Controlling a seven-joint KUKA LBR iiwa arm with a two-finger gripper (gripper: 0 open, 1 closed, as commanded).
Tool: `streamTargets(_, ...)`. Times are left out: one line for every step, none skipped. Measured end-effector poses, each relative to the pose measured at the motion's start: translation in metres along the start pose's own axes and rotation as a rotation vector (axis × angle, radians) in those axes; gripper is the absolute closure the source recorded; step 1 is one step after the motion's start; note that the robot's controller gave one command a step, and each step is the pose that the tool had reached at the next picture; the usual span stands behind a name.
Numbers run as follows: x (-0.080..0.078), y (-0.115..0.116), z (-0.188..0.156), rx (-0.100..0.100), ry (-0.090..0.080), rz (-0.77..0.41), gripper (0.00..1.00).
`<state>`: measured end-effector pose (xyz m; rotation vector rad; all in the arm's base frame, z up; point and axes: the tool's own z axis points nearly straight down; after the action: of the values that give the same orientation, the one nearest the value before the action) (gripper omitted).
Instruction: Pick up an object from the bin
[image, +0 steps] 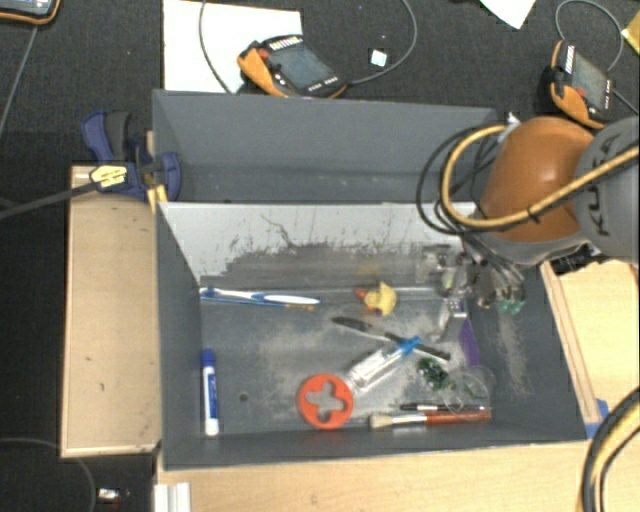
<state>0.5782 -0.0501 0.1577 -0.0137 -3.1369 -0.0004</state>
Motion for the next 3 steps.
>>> streamTargets(-0.002,0.0,-0.005,0.001,-0.008,-0.002,0.0)
streamTargets(0.044,0.038,0.088,-0.001,-0.004,-0.506,0.0)
streamTargets(0.066,0.062,0.039,0.004,-0.012,-0.568,0.0)
